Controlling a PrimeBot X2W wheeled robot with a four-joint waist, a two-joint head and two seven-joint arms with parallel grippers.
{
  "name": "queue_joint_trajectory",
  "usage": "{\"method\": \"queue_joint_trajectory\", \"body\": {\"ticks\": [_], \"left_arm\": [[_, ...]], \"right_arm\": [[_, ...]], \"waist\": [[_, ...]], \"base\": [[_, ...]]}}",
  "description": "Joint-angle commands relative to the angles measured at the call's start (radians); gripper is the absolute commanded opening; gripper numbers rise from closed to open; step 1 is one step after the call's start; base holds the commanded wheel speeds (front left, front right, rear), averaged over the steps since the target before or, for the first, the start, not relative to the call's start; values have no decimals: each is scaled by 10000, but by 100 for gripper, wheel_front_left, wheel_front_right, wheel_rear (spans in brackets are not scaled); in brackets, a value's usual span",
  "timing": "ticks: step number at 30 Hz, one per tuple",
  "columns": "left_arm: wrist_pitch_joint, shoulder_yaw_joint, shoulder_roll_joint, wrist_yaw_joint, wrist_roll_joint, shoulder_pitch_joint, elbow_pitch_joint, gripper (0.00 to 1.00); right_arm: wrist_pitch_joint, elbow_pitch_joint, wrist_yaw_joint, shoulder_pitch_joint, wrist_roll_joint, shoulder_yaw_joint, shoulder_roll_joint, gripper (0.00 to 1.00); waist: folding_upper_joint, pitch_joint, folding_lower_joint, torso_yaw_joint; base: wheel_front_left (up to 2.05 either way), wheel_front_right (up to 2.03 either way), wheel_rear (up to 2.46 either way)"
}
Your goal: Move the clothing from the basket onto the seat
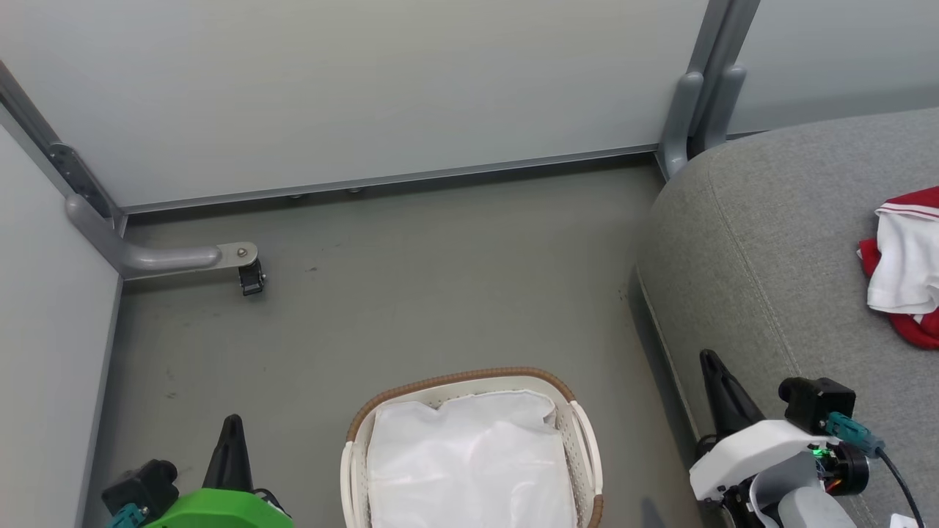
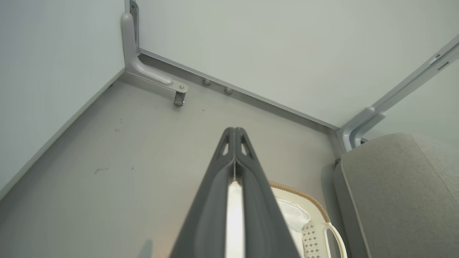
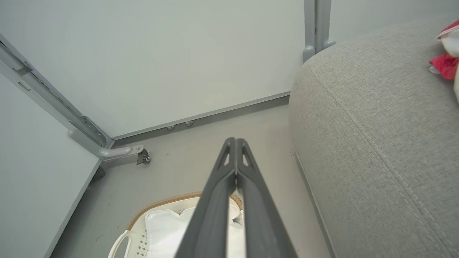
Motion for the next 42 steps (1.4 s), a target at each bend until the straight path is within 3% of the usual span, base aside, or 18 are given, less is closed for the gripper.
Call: {"method": "queue_joint_trajectory", "body": {"ticks": [1,42], "left_arm": [[88,74,38,-42,-419,-212,-223,0],[1562,602,64,-159,-5634,-591,-993,0]], "right_arm": [[95,-211,-2,-97,446,-96,-40,0],[1580,-710,-6,2,6316,-995,-50,0]], "waist": [[0,-7,1,-9],[0,-216,1,-247]], "base": [[0,0,0],[0,0,0]]}}
